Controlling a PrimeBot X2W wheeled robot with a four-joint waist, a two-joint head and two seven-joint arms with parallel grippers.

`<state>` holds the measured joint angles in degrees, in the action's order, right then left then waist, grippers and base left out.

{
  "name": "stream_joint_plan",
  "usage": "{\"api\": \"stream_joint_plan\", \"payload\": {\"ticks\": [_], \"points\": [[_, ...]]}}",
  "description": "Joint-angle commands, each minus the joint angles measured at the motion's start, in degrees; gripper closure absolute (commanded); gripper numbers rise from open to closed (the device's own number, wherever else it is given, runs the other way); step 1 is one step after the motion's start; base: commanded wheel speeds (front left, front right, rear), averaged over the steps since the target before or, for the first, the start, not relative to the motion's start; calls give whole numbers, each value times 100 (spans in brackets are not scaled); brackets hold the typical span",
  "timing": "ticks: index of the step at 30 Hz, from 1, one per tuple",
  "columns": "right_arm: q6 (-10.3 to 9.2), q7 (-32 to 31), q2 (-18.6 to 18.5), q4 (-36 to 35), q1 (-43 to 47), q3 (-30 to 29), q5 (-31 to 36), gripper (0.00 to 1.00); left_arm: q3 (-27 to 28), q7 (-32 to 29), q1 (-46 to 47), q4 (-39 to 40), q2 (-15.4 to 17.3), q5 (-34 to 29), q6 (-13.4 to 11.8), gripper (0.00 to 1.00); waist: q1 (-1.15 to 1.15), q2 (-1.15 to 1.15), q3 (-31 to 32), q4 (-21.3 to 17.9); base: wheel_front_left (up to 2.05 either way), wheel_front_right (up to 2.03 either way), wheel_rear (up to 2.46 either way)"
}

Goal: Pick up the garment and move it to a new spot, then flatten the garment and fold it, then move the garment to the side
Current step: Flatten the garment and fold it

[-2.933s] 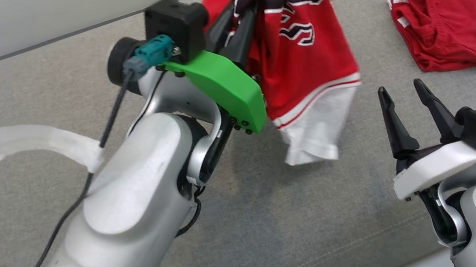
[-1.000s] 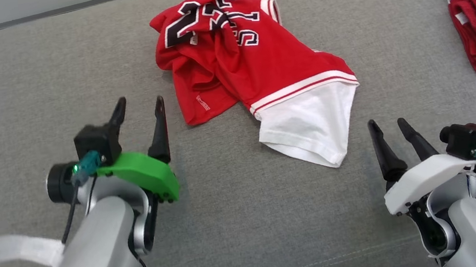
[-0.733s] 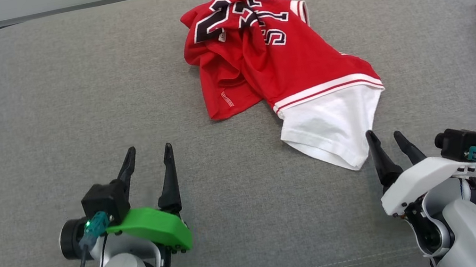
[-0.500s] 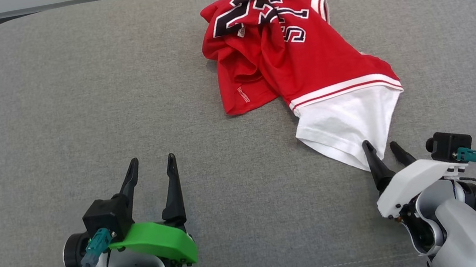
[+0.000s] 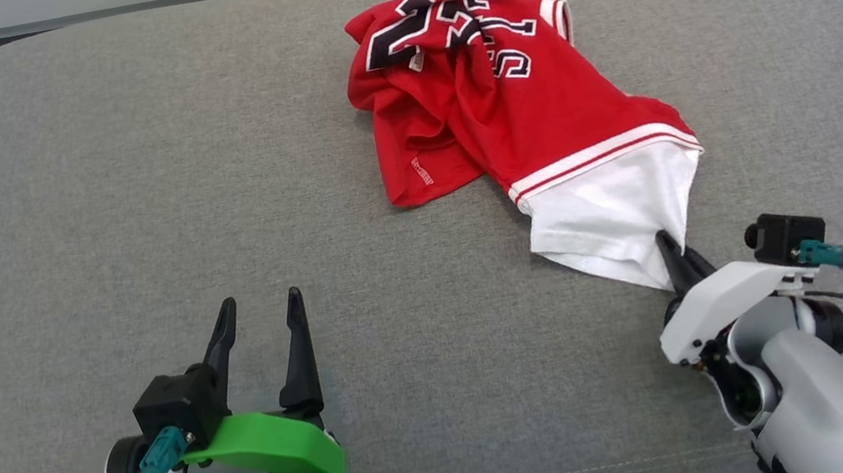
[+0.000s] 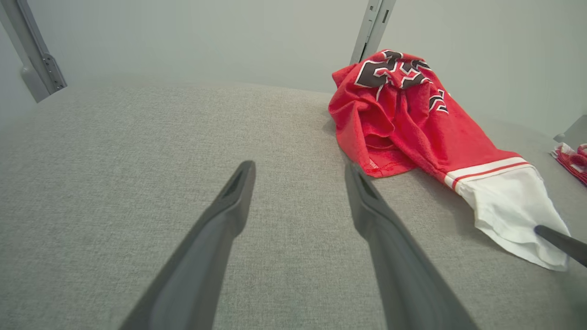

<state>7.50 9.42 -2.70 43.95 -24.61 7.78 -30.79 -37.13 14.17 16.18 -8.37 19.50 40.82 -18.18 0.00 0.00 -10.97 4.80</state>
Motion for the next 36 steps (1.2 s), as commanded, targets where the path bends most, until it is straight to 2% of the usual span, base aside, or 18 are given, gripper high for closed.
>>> {"api": "stream_joint_plan", "payload": {"ticks": [1,5,11,16,20,28,29,30,31,36], "points": [[-3,-47,-110,-107,-20,-90,87,100,8,-11,-82,14,44,54,-36,0,0,0,35,-152,0,0,0],[-3,-361,-372,-544,218,-297,30,100,-23,-21,-141,14,36,65,-20,0,0,0,68,-351,0,0,0],[-3,-1106,-985,-1343,669,-682,31,100,-82,-37,-135,-14,-6,76,30,0,0,0,69,-572,0,0,0],[-3,-1575,-1232,-1686,863,-901,49,100,-121,-54,-44,-46,-29,73,67,0,0,0,29,-667,0,0,0],[-3,-1734,-1366,-1522,787,-916,122,100,-190,-92,93,-110,-58,37,121,0,0,0,-18,-699,0,0,0],[-3,-1514,-1472,-1061,419,-825,384,100,-305,-213,484,-348,-129,-40,279,0,0,0,-74,-932,0,0,0],[-3,-1515,-1484,-1027,389,-781,372,89,-319,-236,565,-389,-137,-52,313,0,0,0,-86,-974,0,0,0],[-5,-1479,-1497,-988,355,-783,354,89,-333,-241,666,-425,-142,-79,345,0,0,0,-100,-1017,0,0,0],[-5,-1436,-1516,-996,327,-726,379,0,-350,-274,778,-463,-146,-109,358,0,0,0,-109,-1061,0,0,0],[-4,-1232,-1549,-1149,353,-532,315,0,-372,-393,1237,-674,-225,-162,473,0,0,0,-144,-1272,0,0,0]]}}
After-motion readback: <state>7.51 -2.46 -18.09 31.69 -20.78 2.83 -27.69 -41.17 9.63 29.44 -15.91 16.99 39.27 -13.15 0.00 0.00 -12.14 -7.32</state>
